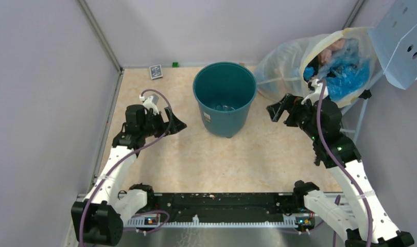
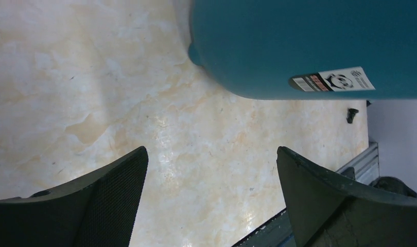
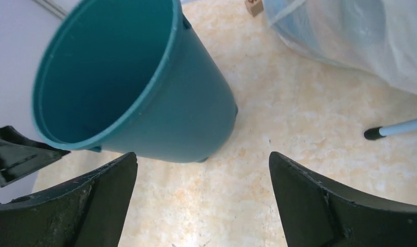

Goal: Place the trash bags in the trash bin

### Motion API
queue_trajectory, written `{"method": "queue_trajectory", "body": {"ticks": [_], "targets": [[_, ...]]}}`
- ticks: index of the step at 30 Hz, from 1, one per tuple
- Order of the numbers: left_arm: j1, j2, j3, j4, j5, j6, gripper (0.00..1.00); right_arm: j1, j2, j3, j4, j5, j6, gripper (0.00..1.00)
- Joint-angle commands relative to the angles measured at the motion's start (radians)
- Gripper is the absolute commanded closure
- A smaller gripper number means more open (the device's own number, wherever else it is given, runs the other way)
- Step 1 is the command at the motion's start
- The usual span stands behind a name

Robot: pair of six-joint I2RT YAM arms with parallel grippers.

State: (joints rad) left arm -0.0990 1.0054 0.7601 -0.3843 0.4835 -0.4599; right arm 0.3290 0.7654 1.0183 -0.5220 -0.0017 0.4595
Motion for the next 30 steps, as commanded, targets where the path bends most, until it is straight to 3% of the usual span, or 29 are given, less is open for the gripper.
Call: {"method": "queue_trajectory", "body": {"ticks": [1,7,9,12,16,22,26,30], "targets": [[-0.002,-0.089,-0.068,0.187,0.136,0.011,0.01,-0.001,0.014,-0.015,0.052,-0.013,-0.008,0.03],[-0.001,-0.115,-0.085,0.222,0.198,0.039,0.01,-0.001,0.119,0.085,0.035,0.024,-0.017,0.09],[-0.002,-0.116,-0.082,0.216,0.212,0.055,0.01,-0.001,0.146,0.110,0.051,0.026,-0.019,0.14],[-0.001,-0.132,-0.083,0.212,0.219,0.068,0.01,-0.011,0.205,0.203,0.024,0.113,0.016,0.30],[-0.002,-0.156,-0.098,0.234,0.220,0.062,0.01,-0.208,0.325,0.369,-0.050,-0.037,0.101,0.45],[-0.002,-0.167,-0.102,0.234,0.219,0.064,0.01,-0.430,0.380,0.428,-0.004,-0.077,0.158,0.54],[-0.001,-0.168,-0.108,0.239,0.222,0.060,0.01,-0.496,0.381,0.383,0.075,-0.006,0.231,0.65],[-0.002,-0.162,-0.115,0.251,0.241,0.051,0.01,-0.498,0.379,0.398,0.126,0.031,0.221,0.65]]}}
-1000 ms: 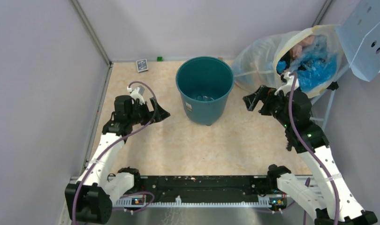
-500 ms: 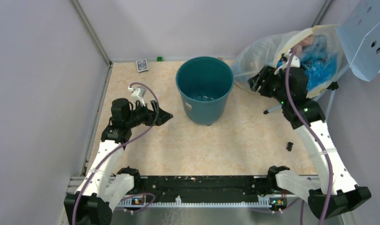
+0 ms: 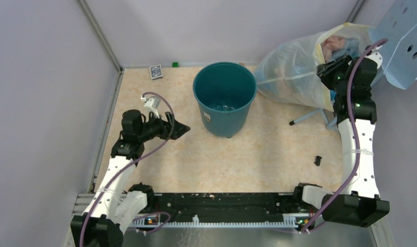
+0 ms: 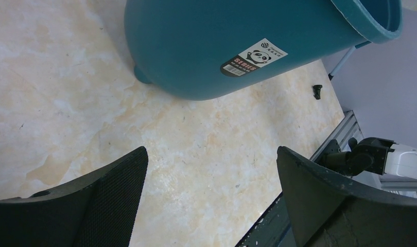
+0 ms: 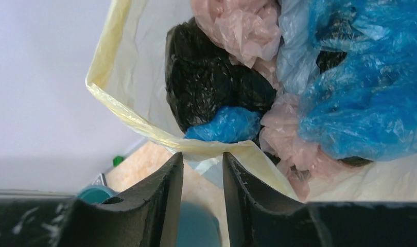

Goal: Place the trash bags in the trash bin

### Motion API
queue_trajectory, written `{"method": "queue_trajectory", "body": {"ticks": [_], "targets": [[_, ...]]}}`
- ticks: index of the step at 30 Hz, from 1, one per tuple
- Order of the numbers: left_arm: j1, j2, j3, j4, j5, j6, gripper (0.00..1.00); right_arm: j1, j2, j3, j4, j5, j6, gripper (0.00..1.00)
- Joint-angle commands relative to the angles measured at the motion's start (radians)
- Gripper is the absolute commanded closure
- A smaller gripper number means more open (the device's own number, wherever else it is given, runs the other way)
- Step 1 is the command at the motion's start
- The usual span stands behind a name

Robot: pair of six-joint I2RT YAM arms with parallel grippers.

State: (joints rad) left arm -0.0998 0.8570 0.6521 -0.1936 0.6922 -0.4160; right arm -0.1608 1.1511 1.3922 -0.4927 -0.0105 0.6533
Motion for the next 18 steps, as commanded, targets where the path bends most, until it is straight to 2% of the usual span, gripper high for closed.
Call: {"method": "queue_trajectory", "body": {"ticks": [1,6,11,15,18], "targets": [[-0.001,-0.011,-0.010,0.063,0.034,0.005,0.01,-0.008,-0.008,0.036,0.098,0.030,0.014,0.63],[-0.001,-0.004,-0.012,0.069,0.037,0.001,0.01,-0.008,-0.059,0.044,0.162,-0.098,-0.059,0.50],[-0.001,0.003,-0.013,0.073,0.048,-0.003,0.01,-0.008,-0.124,0.063,0.135,0.000,-0.129,0.42],[-0.001,0.008,-0.012,0.078,0.052,-0.003,0.01,-0.008,-0.115,0.069,0.104,0.102,-0.149,0.45],[-0.001,0.005,-0.011,0.077,0.049,-0.001,0.01,-0.008,-0.080,0.069,0.078,0.152,-0.115,0.56]]}}
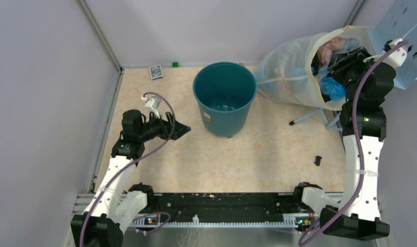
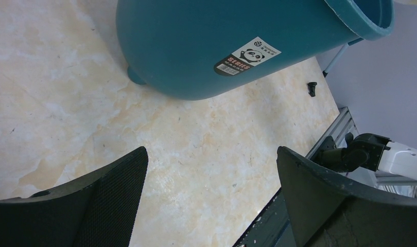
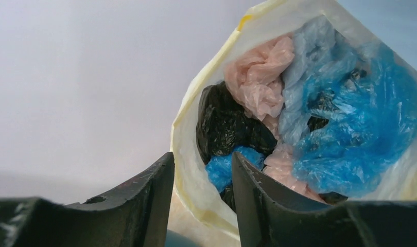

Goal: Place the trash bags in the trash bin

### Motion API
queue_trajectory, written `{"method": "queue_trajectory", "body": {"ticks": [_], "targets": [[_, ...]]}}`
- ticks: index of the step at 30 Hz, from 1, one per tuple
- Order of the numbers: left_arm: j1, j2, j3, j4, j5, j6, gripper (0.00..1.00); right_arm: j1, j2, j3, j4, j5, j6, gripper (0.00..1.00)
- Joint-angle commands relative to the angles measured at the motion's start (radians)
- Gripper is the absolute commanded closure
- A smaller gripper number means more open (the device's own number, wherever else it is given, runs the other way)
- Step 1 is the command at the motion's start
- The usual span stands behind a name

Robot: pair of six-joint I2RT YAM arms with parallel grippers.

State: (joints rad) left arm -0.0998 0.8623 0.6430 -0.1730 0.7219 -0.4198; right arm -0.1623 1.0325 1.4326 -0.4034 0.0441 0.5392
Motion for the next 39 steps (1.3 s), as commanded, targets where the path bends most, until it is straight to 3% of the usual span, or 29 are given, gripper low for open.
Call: {"method": "queue_trajectory", "body": {"ticks": [1,8,13,22,23,29,30,39], "targets": [[-0.002,0.000,-0.003,0.057,0.018,0.003,0.01,-0.006,0.051,0.017,0.000,0.100,0.011,0.58],[-0.001,-0.004,-0.007,0.053,0.013,0.003,0.01,-0.006,0.187,0.006,0.077,-0.019,0.124,0.64],[-0.001,-0.002,-0.008,0.054,0.016,0.002,0.01,-0.005,0.276,0.027,0.147,-0.103,0.174,0.49],[-0.001,0.004,-0.006,0.053,0.019,0.004,0.01,0.030,0.430,0.153,0.122,-0.132,0.163,0.44],[-0.001,0.006,-0.008,0.054,0.019,0.003,0.01,0.032,0.435,0.155,0.123,-0.137,0.156,0.47],[-0.001,0.025,-0.009,0.052,0.030,-0.004,0.01,0.036,0.414,0.169,0.077,-0.103,0.120,0.96],[-0.001,0.024,-0.008,0.050,0.030,-0.004,0.01,0.037,0.396,0.169,0.067,-0.089,0.109,1.00],[-0.001,0.025,-0.015,0.046,0.027,-0.013,0.01,0.102,0.219,0.205,-0.056,0.152,-0.022,1.00]]}}
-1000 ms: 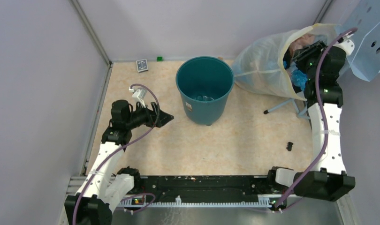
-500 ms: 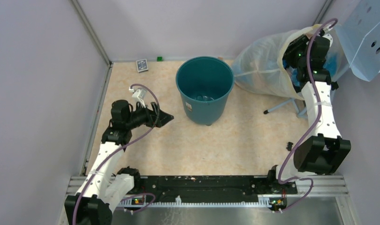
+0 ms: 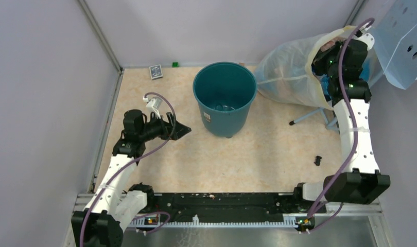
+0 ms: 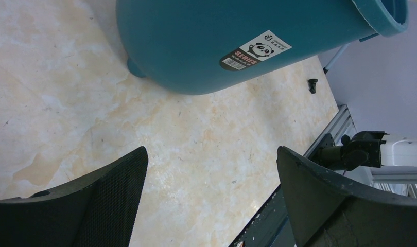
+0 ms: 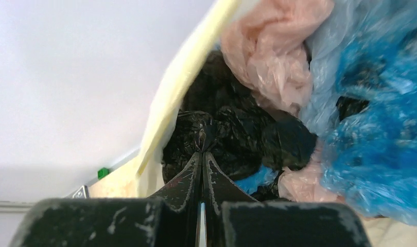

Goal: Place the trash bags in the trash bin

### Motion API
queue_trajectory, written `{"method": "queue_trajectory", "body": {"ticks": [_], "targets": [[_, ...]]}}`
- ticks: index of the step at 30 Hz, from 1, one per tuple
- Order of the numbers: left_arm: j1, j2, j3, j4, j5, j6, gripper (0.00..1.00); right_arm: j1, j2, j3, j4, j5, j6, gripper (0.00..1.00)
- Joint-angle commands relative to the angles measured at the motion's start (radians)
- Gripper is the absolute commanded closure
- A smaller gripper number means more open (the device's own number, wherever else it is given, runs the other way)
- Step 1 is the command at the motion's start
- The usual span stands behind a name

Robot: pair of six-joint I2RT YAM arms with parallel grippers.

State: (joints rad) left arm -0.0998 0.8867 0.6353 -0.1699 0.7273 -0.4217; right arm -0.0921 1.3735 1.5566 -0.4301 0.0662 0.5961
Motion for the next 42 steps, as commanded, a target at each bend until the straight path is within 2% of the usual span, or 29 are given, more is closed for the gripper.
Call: {"method": "queue_trajectory", "body": {"ticks": [1,12,14,18,20,23,25,28,31,33,37,42], "targets": [[-0.002,0.002,-0.008,0.043,0.024,-0.012,0.01,0.034,-0.141,0.080,-0.028,0.139,-0.085,1.00],[-0.003,0.003,-0.006,0.032,0.016,-0.007,0.01,0.034,-0.219,0.140,-0.081,0.113,-0.112,1.00],[-0.003,0.002,-0.005,0.033,0.015,-0.008,0.01,0.034,-0.222,0.181,-0.092,-0.009,-0.138,1.00],[-0.003,0.001,-0.002,0.032,0.025,-0.016,0.01,0.035,-0.195,0.303,-0.183,-0.366,-0.124,1.00],[-0.004,-0.001,-0.010,0.047,0.059,-0.048,0.01,0.042,-0.202,0.299,-0.207,-0.506,-0.094,1.00],[-0.005,-0.007,-0.047,0.122,0.119,-0.140,0.01,0.065,-0.261,0.180,-0.207,-0.603,-0.063,1.00],[-0.011,-0.019,-0.077,0.157,0.136,-0.188,0.01,0.068,-0.310,0.091,-0.215,-0.611,-0.067,1.00],[-0.028,-0.046,-0.123,0.208,0.128,-0.225,0.01,0.068,-0.385,-0.039,-0.249,-0.615,-0.081,1.00],[-0.079,-0.047,-0.181,0.294,0.092,-0.292,0.01,0.079,-0.436,-0.182,-0.246,-0.697,-0.060,1.00],[-0.164,-0.025,-0.208,0.354,0.024,-0.339,0.01,0.131,-0.465,-0.267,-0.251,-0.713,-0.047,1.00],[-0.389,0.073,-0.210,0.460,-0.194,-0.356,0.01,0.271,-0.515,-0.403,-0.258,-0.611,-0.021,1.00],[-0.487,0.271,-0.215,0.717,-0.291,-0.410,0.06,0.350,-0.547,-0.528,-0.246,-0.551,-0.002,1.00]]}}
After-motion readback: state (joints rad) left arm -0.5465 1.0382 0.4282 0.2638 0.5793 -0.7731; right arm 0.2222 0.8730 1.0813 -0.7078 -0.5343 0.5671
